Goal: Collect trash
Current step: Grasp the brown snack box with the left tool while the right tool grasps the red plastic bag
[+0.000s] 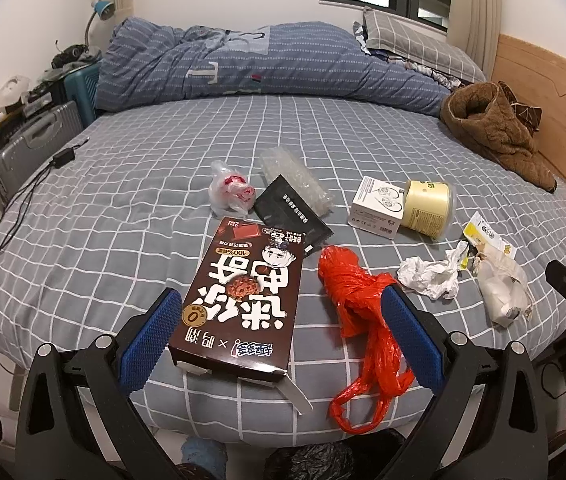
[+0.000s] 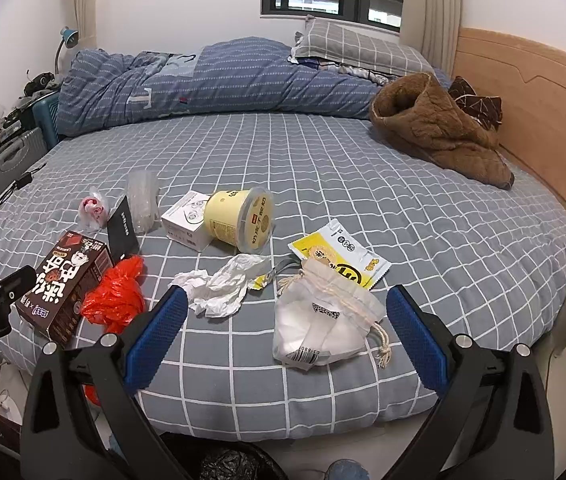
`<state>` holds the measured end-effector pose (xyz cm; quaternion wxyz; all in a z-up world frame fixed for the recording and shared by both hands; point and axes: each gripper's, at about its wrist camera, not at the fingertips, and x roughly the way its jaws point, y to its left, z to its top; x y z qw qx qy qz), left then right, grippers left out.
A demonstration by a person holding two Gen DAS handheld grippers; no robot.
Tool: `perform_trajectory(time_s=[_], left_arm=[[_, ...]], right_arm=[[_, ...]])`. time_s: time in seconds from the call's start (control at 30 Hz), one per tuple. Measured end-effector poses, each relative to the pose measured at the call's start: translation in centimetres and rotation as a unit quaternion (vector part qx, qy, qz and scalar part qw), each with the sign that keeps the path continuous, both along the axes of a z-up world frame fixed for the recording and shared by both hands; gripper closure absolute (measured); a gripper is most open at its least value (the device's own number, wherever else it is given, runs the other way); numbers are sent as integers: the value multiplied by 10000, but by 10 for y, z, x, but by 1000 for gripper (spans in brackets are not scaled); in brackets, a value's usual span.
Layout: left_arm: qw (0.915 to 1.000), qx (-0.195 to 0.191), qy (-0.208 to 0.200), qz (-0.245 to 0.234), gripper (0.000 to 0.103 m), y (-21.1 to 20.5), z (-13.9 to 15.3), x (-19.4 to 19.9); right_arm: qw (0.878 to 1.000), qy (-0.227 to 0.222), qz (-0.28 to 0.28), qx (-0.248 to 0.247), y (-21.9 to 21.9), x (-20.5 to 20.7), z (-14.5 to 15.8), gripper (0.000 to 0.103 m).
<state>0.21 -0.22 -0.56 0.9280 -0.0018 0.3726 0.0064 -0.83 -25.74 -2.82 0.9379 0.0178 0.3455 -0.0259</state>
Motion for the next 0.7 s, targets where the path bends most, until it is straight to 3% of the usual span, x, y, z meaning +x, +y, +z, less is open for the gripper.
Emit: perform_trajectory(time_s=[0.33,0.7], left_arm=[[10000,-25,1,7,6,4,1,-1],[9993,58,361,126,6,32,-18,18]], right_arm=[[10000,-20,63,-29,2,1,1,7],[9968,160,787,-43,68,25,-11,7]])
